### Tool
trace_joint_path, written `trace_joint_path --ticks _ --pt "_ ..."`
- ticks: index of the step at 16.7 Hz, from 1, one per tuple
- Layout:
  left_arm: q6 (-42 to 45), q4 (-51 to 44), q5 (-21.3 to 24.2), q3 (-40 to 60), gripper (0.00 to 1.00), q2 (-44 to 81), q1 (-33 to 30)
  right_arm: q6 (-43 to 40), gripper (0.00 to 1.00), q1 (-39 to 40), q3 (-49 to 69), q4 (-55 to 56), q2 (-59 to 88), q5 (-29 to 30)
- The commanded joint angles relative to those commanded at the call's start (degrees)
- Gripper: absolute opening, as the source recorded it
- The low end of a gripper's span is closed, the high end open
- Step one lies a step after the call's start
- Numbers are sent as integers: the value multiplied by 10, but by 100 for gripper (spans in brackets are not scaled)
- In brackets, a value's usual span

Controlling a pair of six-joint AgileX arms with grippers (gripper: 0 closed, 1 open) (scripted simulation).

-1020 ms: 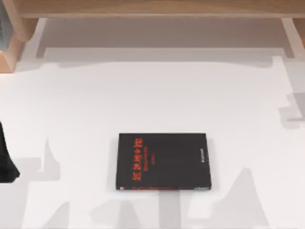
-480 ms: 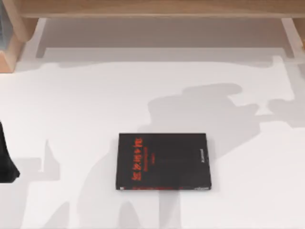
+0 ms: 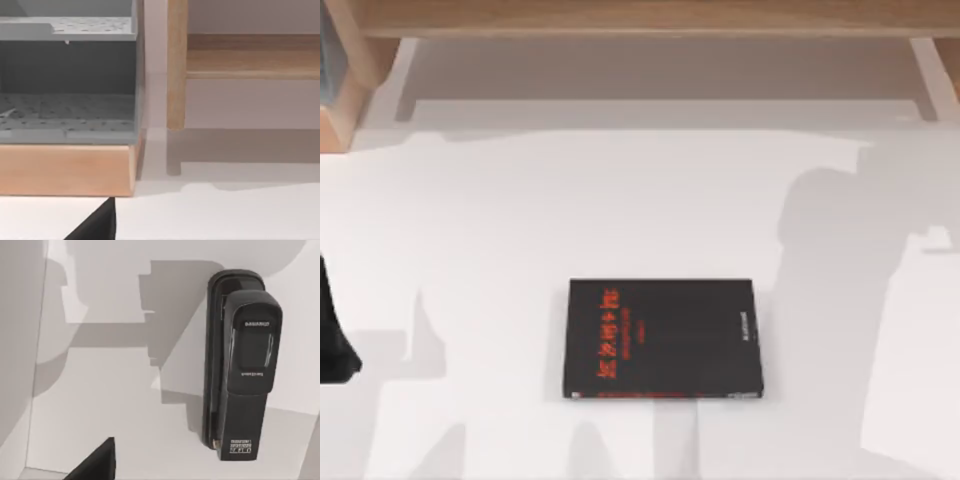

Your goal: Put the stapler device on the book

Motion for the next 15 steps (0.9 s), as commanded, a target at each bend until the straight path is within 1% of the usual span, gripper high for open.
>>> trace_joint_path --ticks 2,4,11,15 --pt "0 0 0 0 100 0 0 -8 100 -3 51 -22 51 0" --pt "0 0 0 0 100 0 0 -12 100 -3 79 -32 77 0" --pt "0 0 0 0 100 0 0 -12 100 -1 83 -33 82 0" --pt "0 0 0 0 100 0 0 -14 100 -3 83 -68 49 0"
